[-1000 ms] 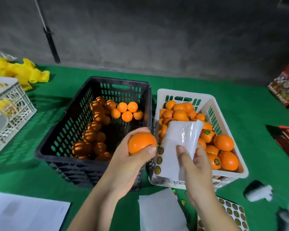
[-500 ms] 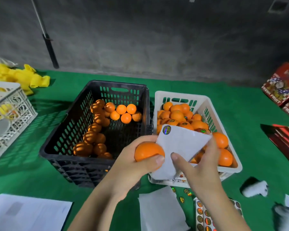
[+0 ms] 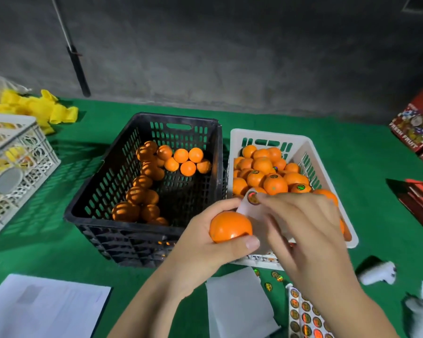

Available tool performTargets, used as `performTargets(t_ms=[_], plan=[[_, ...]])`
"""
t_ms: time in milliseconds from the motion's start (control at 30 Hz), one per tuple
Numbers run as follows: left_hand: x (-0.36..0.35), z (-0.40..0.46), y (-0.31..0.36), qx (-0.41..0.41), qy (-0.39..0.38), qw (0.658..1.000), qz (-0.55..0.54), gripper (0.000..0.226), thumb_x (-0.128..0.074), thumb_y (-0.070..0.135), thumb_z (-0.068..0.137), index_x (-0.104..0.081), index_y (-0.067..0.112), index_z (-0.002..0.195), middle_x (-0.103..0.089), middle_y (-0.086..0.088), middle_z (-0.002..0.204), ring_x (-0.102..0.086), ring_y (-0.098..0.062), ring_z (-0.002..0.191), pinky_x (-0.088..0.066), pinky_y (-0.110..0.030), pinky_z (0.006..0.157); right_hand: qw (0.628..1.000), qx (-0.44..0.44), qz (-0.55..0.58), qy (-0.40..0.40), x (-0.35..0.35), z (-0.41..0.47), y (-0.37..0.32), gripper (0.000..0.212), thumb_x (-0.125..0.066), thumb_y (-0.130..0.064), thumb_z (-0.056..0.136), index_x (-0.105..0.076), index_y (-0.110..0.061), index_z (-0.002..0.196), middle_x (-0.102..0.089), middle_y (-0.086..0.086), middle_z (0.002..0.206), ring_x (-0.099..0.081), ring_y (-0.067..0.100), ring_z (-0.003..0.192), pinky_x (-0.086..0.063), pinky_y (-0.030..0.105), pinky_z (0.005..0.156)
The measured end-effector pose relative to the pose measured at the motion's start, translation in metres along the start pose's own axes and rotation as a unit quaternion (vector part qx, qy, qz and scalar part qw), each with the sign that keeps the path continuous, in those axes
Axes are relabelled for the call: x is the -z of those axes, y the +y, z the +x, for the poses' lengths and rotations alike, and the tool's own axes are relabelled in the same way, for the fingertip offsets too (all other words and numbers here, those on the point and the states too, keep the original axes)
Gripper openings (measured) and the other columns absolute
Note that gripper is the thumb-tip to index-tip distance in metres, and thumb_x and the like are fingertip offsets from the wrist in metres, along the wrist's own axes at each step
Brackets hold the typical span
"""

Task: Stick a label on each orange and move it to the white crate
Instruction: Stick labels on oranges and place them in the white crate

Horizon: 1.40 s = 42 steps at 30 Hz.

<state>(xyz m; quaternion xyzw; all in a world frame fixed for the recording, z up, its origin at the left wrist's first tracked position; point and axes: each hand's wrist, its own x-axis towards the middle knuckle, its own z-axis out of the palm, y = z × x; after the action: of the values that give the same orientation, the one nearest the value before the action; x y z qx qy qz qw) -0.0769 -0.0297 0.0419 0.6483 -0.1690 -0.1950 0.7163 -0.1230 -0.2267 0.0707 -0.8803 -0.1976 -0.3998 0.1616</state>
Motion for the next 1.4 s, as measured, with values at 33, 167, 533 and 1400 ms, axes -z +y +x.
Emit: performTargets(t_ms=[33,167,533,1400], plan=[[0.0,-0.001,0.0,-0.006,-0.011,1.0,0.01,0.069,-0.092,0.044,0.073,-0.064,0.043,0.136,-0.072,0.007,0.123,-0.074,-0.018,0.107,-0.063,-0.038,0.081,0.999,-0.028,0.02,-0.037,-0.002,0.001,0.004,0.029,-0.07,-0.022,0.097,-0.074,-0.017,0.126,-0.068,0.002,0.117,-0.06,0.028,0.105,-0.046,0.041,0.09],[0.002,-0.004,-0.003,-0.025,-0.048,0.996,0.074,0.082,-0.094,0.046,0.071,-0.058,0.042,0.145,-0.063,0.004,0.14,-0.068,-0.023,0.122,-0.058,-0.047,0.099,0.983,-0.126,0.103,-0.08,-0.003,0.002,0.016,0.026,-0.077,-0.028,0.09,-0.078,-0.016,0.113,-0.07,-0.008,0.111,-0.065,0.016,0.102,-0.05,0.029,0.087],[0.012,-0.003,0.003,-0.064,-0.106,0.977,0.173,0.08,-0.093,0.041,0.076,-0.051,0.062,0.14,-0.051,0.029,0.145,-0.054,0.001,0.132,-0.045,-0.01,0.096,0.869,-0.289,0.38,-0.133,0.0,0.0,0.023,0.017,-0.072,-0.028,0.093,-0.083,-0.037,0.103,-0.076,0.002,0.096,-0.071,0.023,0.093,-0.058,0.033,0.082],[-0.016,0.009,-0.016,-0.004,0.049,0.998,-0.038,0.071,-0.094,0.061,0.064,-0.067,0.049,0.129,-0.075,0.004,0.124,-0.074,-0.021,0.112,-0.064,-0.039,0.085,0.953,-0.205,0.219,0.048,0.0,-0.004,0.013,0.013,-0.066,-0.022,0.099,-0.075,-0.03,0.104,-0.074,-0.019,0.1,-0.07,0.004,0.097,-0.05,0.013,0.083]])
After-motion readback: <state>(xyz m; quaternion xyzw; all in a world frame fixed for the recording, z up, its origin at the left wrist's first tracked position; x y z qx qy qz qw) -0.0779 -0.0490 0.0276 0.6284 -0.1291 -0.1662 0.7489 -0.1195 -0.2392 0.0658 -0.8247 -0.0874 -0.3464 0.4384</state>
